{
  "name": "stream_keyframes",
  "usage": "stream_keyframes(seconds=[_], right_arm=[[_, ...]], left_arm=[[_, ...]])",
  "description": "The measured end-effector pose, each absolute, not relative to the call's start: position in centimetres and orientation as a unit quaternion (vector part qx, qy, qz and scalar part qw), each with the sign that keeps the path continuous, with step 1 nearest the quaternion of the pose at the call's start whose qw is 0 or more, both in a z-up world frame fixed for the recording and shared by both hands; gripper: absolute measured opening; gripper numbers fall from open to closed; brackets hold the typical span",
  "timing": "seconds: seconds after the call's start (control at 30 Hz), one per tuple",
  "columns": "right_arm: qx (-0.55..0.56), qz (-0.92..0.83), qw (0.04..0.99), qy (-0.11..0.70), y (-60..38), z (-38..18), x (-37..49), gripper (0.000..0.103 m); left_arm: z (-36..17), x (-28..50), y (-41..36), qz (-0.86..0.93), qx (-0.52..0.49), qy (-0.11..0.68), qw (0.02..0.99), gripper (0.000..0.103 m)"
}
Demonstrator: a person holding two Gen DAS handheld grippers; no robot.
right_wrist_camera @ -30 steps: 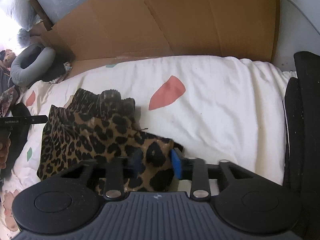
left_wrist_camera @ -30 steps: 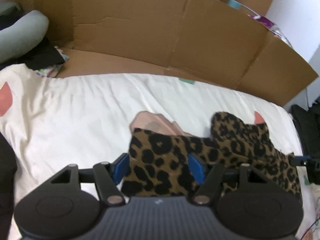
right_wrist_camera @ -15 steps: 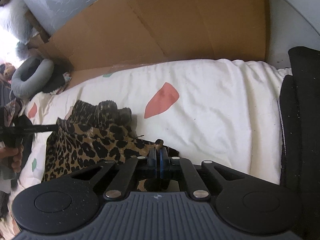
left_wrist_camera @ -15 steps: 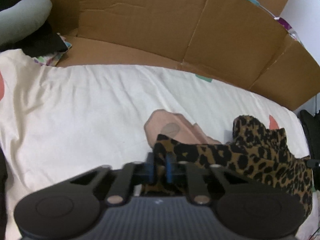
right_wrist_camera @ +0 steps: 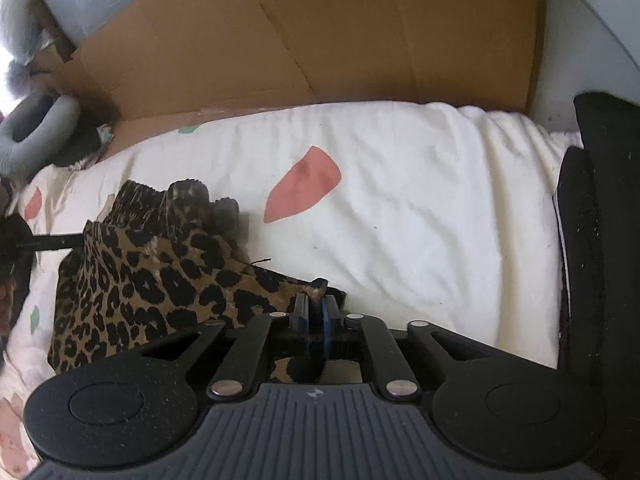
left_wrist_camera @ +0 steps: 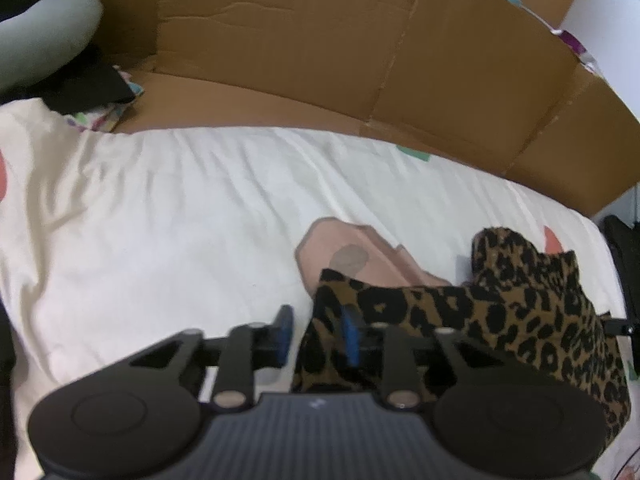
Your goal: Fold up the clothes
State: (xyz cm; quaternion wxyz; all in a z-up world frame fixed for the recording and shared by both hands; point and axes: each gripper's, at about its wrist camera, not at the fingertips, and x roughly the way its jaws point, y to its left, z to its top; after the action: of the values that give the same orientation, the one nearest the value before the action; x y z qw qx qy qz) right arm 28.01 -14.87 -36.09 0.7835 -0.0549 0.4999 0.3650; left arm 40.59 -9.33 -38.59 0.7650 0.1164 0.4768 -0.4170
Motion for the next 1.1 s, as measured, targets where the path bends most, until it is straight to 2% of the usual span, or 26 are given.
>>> stream_keyframes(seconds=[0.03,0.1,0.33,0.4,0.63,0.77,0.8,0.83,0.93,1.07,1.1], right_arm=[[-0.056,0.364,0.783,0.501,-14.9,-36.2,28.0,0.019],[-0.057,0.361,0.782,0.505,-15.0,-36.4,28.0,0.027],[-0.063,0.359,0.772,0.52,-14.1,-37.7,28.2,0.032],[-0.071,0.361,0.769,0.522,-13.6,-38.1,28.2,0.035],[-0.077,0.368,0.766,0.522,-13.1,-38.8,28.3,0.036],[-0.078,0.372,0.765,0.52,-13.1,-38.8,28.5,0.036],[-0.082,0.374,0.765,0.518,-13.0,-38.7,28.4,0.035],[-0.085,0.376,0.765,0.515,-12.9,-38.7,28.2,0.027],[-0.09,0.383,0.765,0.509,-12.8,-38.4,28.0,0.016],[-0.084,0.38,0.769,0.508,-13.1,-38.1,27.9,0.007],[-0.084,0.38,0.77,0.506,-13.2,-38.0,27.9,0.006]], left_arm=[[-38.7,40.5,-9.4,-0.42,0.12,0.476,0.764,0.031],[-38.9,40.3,-9.6,-0.422,0.125,0.475,0.762,0.032],[-39.6,40.2,-10.4,-0.42,0.134,0.48,0.758,0.037],[-39.6,40.0,-10.6,-0.424,0.138,0.479,0.756,0.043],[-39.9,39.4,-11.3,-0.433,0.15,0.475,0.751,0.053],[-40.0,39.0,-11.7,-0.431,0.158,0.468,0.755,0.054],[-40.0,38.9,-11.8,-0.43,0.162,0.466,0.756,0.054],[-40.1,38.8,-11.9,-0.43,0.163,0.464,0.757,0.054],[-40.1,38.5,-12.1,-0.432,0.167,0.462,0.757,0.049],[-39.9,38.6,-11.8,-0.428,0.157,0.468,0.757,0.02],[-39.9,38.4,-11.7,-0.428,0.155,0.466,0.759,0.015]])
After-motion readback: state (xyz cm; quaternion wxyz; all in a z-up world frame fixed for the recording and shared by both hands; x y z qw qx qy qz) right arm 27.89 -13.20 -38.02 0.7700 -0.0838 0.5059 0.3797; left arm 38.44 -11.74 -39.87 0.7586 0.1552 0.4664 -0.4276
